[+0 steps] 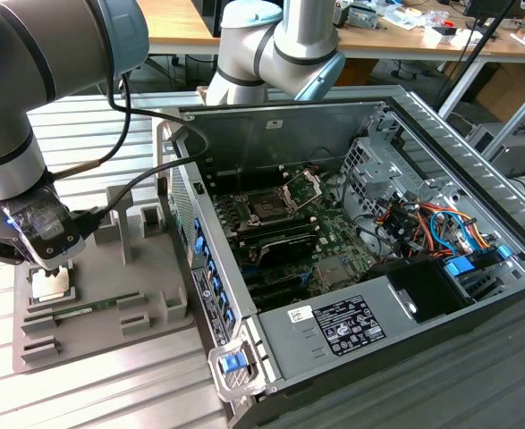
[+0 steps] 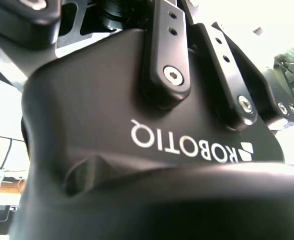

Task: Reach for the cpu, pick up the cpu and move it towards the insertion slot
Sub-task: 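Pick up the cpu and move it towards the insertion slot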

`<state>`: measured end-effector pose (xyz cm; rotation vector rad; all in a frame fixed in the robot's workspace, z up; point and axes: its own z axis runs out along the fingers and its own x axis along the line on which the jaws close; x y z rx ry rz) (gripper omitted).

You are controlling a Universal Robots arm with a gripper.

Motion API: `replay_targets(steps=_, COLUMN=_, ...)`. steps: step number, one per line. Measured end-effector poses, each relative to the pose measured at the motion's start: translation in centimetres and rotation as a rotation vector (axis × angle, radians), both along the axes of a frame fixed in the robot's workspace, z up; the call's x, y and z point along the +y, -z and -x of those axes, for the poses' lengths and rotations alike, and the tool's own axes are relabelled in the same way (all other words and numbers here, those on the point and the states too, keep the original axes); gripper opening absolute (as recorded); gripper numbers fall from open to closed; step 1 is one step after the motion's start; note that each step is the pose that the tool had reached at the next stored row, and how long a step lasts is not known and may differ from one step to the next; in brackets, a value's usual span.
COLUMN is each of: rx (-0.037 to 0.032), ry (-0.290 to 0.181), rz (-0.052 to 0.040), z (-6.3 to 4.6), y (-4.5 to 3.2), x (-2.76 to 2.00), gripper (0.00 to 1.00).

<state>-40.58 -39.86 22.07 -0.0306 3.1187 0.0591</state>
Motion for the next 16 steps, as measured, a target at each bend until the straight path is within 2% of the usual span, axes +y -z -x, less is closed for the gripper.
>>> replay_targets(steps=16, rx=-0.0004, ry=0.000, rz=0.0000, z=0.00, y=0.26, x=0.00, gripper=0.11)
